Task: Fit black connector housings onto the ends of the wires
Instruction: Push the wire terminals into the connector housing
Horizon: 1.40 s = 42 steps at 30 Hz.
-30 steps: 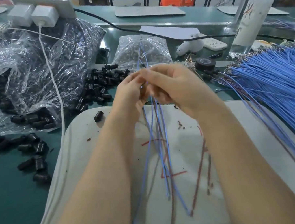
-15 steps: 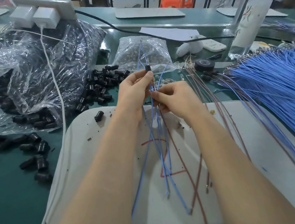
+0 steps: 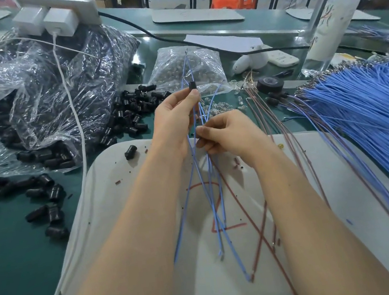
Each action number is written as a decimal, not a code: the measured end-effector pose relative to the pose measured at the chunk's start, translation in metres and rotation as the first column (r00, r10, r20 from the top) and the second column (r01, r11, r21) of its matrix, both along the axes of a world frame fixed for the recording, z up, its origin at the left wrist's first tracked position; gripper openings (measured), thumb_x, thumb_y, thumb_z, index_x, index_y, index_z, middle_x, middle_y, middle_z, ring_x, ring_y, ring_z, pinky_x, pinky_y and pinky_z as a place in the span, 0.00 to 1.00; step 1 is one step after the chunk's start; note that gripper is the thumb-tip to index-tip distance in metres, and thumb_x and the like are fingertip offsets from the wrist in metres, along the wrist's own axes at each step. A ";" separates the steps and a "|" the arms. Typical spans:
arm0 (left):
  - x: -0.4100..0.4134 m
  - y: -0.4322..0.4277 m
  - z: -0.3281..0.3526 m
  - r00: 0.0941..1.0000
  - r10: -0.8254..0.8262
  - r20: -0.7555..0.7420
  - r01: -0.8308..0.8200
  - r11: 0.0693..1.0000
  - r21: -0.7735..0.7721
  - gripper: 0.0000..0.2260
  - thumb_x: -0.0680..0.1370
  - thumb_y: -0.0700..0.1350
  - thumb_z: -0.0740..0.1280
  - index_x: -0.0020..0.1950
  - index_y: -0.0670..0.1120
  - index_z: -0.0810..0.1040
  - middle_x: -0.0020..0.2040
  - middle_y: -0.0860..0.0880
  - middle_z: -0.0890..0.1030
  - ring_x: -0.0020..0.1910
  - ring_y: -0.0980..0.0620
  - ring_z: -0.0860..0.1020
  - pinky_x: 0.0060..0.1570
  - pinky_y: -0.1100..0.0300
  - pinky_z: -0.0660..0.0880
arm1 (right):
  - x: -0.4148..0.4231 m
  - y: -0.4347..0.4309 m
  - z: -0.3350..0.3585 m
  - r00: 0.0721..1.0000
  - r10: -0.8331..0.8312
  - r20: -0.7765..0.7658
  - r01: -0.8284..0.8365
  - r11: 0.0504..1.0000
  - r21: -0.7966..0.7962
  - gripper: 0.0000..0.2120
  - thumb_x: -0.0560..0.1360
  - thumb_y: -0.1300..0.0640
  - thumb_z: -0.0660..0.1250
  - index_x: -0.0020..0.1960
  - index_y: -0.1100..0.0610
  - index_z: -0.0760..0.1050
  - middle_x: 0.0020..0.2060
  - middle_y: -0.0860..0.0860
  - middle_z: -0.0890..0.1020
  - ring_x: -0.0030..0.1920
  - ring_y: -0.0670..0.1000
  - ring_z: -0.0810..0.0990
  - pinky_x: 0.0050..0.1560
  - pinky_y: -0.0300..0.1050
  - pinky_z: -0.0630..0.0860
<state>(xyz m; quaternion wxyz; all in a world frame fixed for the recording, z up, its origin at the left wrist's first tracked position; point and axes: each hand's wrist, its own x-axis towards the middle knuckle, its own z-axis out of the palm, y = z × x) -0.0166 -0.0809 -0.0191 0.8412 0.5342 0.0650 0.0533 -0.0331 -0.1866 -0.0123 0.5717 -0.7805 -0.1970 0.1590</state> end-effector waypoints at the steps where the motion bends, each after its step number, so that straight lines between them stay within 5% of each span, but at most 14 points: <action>1: 0.003 0.001 -0.002 1.000 0.015 -0.004 -0.015 1.000 -0.010 0.10 0.79 0.37 0.63 0.39 0.48 0.73 0.23 0.60 0.77 0.28 0.64 0.74 0.35 0.70 0.70 | 0.002 -0.001 -0.002 1.000 0.002 -0.004 -0.002 1.000 -0.017 0.34 0.79 0.64 0.60 0.20 0.36 0.76 0.18 0.38 0.75 0.22 0.34 0.74 0.27 0.25 0.70; 7: 0.006 0.002 -0.005 0.997 0.075 0.003 -0.075 0.997 -0.017 0.09 0.78 0.37 0.64 0.40 0.47 0.75 0.34 0.53 0.77 0.32 0.60 0.74 0.37 0.68 0.71 | 0.008 -0.005 -0.008 1.000 -0.025 0.002 0.026 0.996 -0.082 0.27 0.78 0.63 0.63 0.23 0.48 0.80 0.21 0.43 0.78 0.24 0.38 0.76 0.28 0.29 0.74; 13: 0.013 0.006 -0.007 0.996 0.095 0.003 -0.094 0.989 -0.117 0.06 0.77 0.37 0.66 0.41 0.45 0.78 0.30 0.54 0.80 0.33 0.58 0.76 0.39 0.67 0.74 | 0.009 -0.006 -0.003 0.996 -0.090 -0.022 0.085 0.985 -0.152 0.11 0.79 0.60 0.64 0.39 0.62 0.77 0.27 0.52 0.80 0.25 0.43 0.77 0.29 0.34 0.75; 16: 0.018 0.017 -0.008 0.984 0.177 -0.011 -0.176 0.967 -0.184 0.05 0.77 0.37 0.67 0.42 0.45 0.78 0.34 0.52 0.81 0.35 0.58 0.77 0.40 0.68 0.74 | -0.003 -0.005 0.006 0.976 0.166 -0.143 -0.201 0.939 -0.278 0.13 0.80 0.59 0.62 0.39 0.62 0.76 0.28 0.52 0.82 0.24 0.44 0.77 0.27 0.34 0.75; 18: 0.020 0.022 -0.011 0.971 0.240 0.000 -0.240 0.971 -0.005 0.04 0.77 0.39 0.67 0.46 0.47 0.78 0.39 0.52 0.80 0.36 0.60 0.76 0.40 0.70 0.72 | -0.015 0.002 0.011 0.890 0.369 -0.267 -0.442 0.841 -0.313 0.13 0.80 0.58 0.61 0.39 0.61 0.75 0.28 0.52 0.82 0.25 0.45 0.77 0.28 0.35 0.75; 21: 0.020 0.021 -0.016 0.966 0.251 0.063 -0.258 0.945 0.200 0.05 0.78 0.39 0.65 0.50 0.48 0.78 0.42 0.52 0.80 0.40 0.60 0.77 0.41 0.72 0.73 | -0.021 0.012 0.012 0.841 0.422 -0.338 -0.534 0.747 -0.396 0.14 0.80 0.55 0.61 0.39 0.60 0.75 0.28 0.52 0.81 0.25 0.46 0.78 0.28 0.35 0.76; 23: 0.021 0.019 -0.018 0.965 0.240 0.101 -0.259 0.926 0.273 0.07 0.78 0.38 0.65 0.49 0.50 0.77 0.41 0.52 0.78 0.40 0.58 0.76 0.42 0.70 0.73 | -0.016 0.010 0.015 0.900 0.328 -0.286 -0.431 0.765 -0.479 0.15 0.79 0.52 0.63 0.40 0.61 0.77 0.27 0.51 0.81 0.25 0.46 0.78 0.28 0.35 0.75; 26: 0.021 0.015 -0.020 0.970 0.200 0.138 -0.236 0.915 0.326 0.08 0.78 0.36 0.64 0.49 0.49 0.75 0.42 0.52 0.78 0.41 0.56 0.76 0.48 0.63 0.75 | 0.006 -0.006 0.014 1.000 0.020 0.020 -0.004 0.812 -0.584 0.12 0.78 0.54 0.65 0.42 0.61 0.79 0.30 0.52 0.83 0.29 0.47 0.80 0.33 0.36 0.78; 30: 0.020 0.007 -0.021 0.976 0.132 0.176 -0.195 0.890 0.413 0.09 0.78 0.34 0.62 0.50 0.48 0.74 0.48 0.48 0.81 0.46 0.56 0.78 0.51 0.66 0.75 | 0.035 -0.023 0.002 0.844 -0.383 0.376 0.533 0.676 -0.509 0.07 0.76 0.59 0.64 0.47 0.53 0.81 0.47 0.54 0.84 0.48 0.54 0.81 0.53 0.46 0.77; 38: 0.022 0.004 -0.025 0.971 0.132 0.198 -0.204 0.889 0.411 0.10 0.77 0.31 0.61 0.50 0.45 0.74 0.47 0.48 0.81 0.47 0.54 0.79 0.51 0.66 0.75 | 0.061 0.004 -0.023 0.816 -0.328 0.476 0.576 0.538 -0.616 0.15 0.75 0.60 0.63 0.61 0.54 0.77 0.62 0.57 0.73 0.63 0.59 0.72 0.61 0.49 0.70; 42: 0.024 0.004 -0.026 0.971 0.145 0.192 -0.212 0.893 0.396 0.10 0.76 0.31 0.61 0.50 0.45 0.75 0.48 0.46 0.82 0.47 0.53 0.79 0.55 0.61 0.76 | 0.067 0.009 -0.025 0.820 -0.330 0.467 0.568 0.571 -0.593 0.15 0.75 0.55 0.67 0.61 0.51 0.76 0.63 0.57 0.71 0.63 0.59 0.71 0.60 0.48 0.69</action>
